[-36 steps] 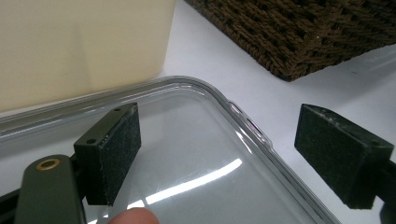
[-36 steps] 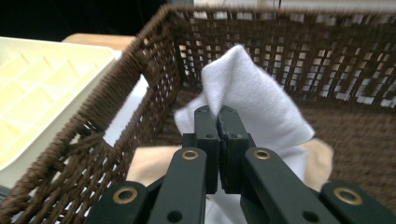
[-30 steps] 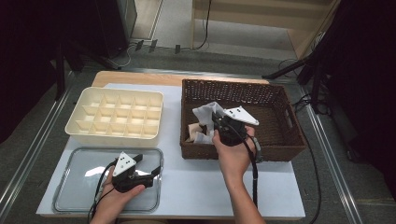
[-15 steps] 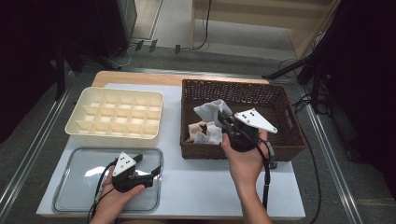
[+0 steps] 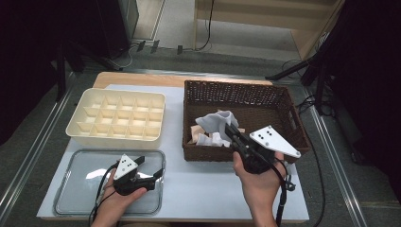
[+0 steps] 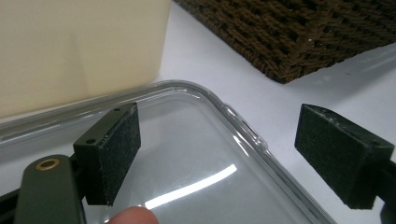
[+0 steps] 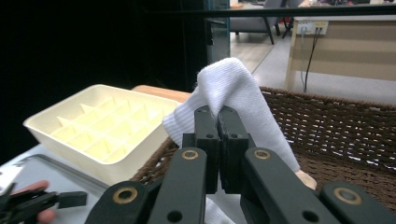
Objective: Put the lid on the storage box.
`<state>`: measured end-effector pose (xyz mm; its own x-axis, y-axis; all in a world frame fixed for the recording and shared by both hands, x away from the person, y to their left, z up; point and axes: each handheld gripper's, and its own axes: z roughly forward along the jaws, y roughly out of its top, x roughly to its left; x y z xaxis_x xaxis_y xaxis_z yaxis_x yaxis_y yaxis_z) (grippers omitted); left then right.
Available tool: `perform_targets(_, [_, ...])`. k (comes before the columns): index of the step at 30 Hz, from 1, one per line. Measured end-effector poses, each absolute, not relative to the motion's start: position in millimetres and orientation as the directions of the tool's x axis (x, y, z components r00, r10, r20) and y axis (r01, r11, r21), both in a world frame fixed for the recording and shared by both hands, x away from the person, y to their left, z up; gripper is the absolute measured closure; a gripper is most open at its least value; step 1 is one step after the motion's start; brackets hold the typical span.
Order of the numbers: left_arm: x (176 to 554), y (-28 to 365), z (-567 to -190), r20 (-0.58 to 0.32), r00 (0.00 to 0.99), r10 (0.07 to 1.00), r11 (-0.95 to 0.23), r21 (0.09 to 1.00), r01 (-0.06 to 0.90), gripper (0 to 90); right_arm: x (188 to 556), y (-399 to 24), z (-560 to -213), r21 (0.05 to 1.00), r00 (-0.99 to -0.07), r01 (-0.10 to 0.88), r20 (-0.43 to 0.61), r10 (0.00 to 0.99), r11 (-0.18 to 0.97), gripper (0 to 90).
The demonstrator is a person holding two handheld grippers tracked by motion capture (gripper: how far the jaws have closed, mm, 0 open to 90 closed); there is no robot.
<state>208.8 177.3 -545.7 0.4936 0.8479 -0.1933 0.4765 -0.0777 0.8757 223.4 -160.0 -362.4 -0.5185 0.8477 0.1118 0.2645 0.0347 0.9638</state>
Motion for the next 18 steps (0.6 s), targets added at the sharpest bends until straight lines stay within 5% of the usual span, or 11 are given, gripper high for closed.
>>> perform_targets(18, [206.6, 179.4, -542.7, -0.243, 0.525, 0.816, -0.030, 0.889, 0.458, 15.3, 162.0, -172.3, -367.9, 0.962, -0.588, 0.272, 0.152, 0.795, 0.017, 89.4])
